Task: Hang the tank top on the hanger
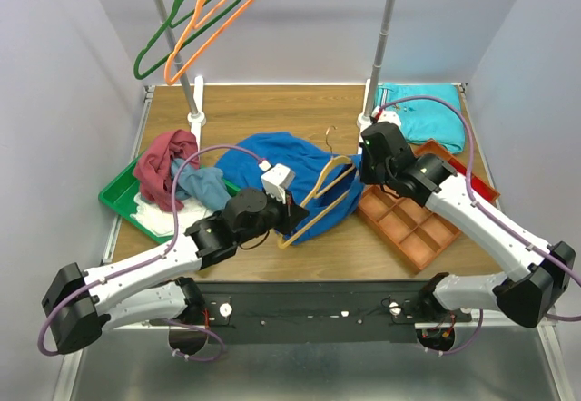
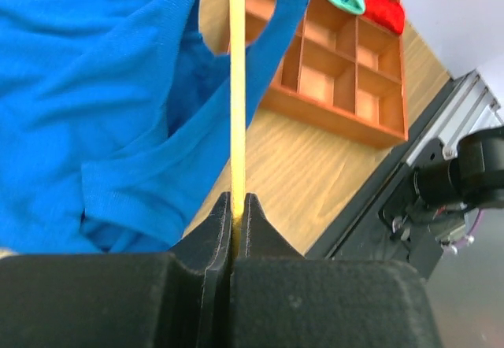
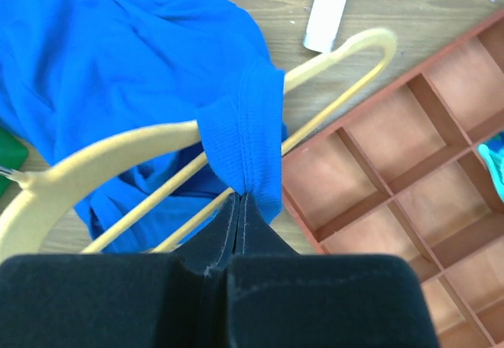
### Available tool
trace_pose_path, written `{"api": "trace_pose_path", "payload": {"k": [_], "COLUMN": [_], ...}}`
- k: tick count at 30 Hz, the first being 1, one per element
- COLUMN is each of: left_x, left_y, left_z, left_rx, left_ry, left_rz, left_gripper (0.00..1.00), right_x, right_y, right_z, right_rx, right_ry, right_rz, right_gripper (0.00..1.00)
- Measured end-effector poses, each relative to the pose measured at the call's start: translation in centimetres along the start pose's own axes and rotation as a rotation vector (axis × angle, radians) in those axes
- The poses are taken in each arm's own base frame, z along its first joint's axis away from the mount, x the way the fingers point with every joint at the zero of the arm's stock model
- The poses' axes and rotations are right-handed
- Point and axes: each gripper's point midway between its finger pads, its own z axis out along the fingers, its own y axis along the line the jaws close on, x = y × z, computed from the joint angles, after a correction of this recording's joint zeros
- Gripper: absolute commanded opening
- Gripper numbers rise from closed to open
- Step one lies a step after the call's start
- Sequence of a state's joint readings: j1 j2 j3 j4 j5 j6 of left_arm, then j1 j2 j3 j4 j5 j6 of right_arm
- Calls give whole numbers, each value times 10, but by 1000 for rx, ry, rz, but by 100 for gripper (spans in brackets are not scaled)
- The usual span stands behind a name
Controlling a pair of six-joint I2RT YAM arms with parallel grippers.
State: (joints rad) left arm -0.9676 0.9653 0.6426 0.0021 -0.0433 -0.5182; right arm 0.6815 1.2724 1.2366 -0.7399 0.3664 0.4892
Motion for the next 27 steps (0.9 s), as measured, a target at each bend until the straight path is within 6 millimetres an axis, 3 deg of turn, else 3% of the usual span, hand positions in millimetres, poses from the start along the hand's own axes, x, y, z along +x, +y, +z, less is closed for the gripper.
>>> {"api": "trace_pose_path", "payload": {"k": [9, 15, 16, 19, 22, 27], "left_x": [17, 26, 28, 36, 44, 40], "left_y": [-1, 0, 0, 3, 3, -7], "left_z": [27, 38, 40, 46, 54, 62], "left_rx": [57, 82, 83, 79, 89, 131], "left_ry": [-30, -34, -29, -2, 31, 41], "left_rz": [25, 44, 52, 69, 84, 102], "left_gripper": [0, 0, 0, 0, 0, 0], "right_x": [6, 8, 9, 11, 8, -9], "right_y": [-13, -18, -19, -22, -20, -5], "right_z": [1, 0, -1, -7, -21, -41], "right_rx": [57, 75, 76, 63, -1, -141], "right_ry": [0, -7, -9, -21, -58, -163], "right_rz": [-2, 3, 1, -7, -15, -23], "right_gripper": [8, 41, 51, 59, 59, 58]}}
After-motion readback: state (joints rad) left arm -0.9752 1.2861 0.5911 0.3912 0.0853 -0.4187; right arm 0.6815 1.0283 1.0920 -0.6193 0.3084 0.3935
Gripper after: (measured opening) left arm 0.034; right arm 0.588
